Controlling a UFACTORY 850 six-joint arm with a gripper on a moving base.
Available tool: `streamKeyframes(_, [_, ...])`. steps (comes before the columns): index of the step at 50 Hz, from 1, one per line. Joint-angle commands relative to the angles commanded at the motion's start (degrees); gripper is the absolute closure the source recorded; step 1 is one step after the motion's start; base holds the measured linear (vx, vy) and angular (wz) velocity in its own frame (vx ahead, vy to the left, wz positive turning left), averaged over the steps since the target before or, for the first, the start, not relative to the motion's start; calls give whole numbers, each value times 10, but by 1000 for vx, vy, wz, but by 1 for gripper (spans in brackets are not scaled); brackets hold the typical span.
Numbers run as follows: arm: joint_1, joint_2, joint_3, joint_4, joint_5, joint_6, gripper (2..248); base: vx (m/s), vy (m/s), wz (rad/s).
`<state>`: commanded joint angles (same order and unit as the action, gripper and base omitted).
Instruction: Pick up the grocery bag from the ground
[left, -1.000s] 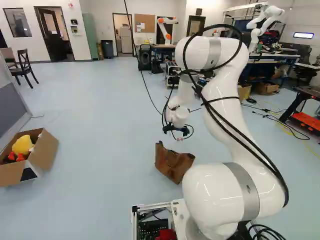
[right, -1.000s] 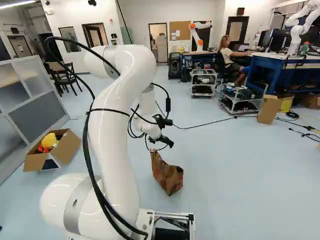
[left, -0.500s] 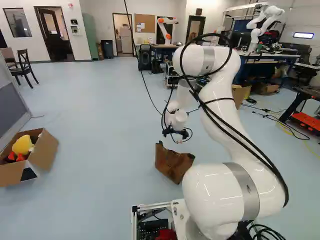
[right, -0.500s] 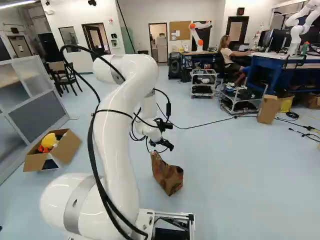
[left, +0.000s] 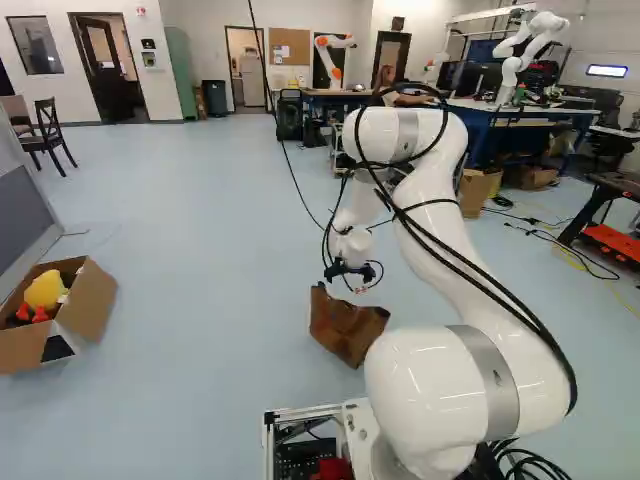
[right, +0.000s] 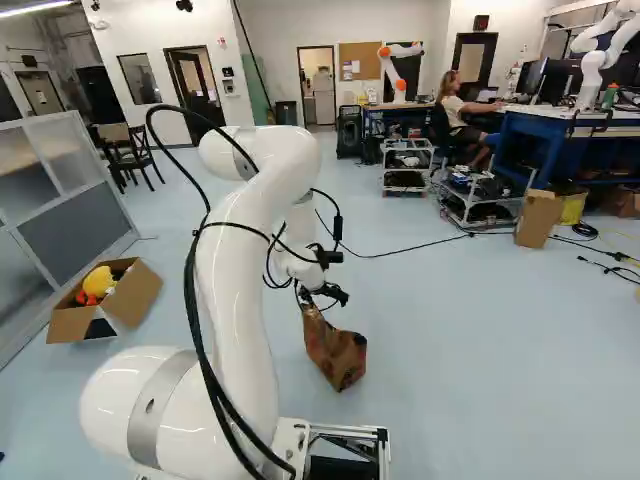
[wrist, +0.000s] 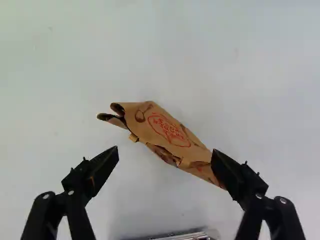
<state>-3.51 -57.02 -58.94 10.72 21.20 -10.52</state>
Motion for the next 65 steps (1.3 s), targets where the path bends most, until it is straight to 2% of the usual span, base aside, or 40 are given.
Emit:
streamKeyframes(37, [0,-78,-57,0,0,-292,3,0,0,0])
streamKeyframes(45, [0,-95,-70,0,0,-309,3,0,0,0])
streamKeyframes(65, [0,-138,-103,0,0,-312,3,0,0,0])
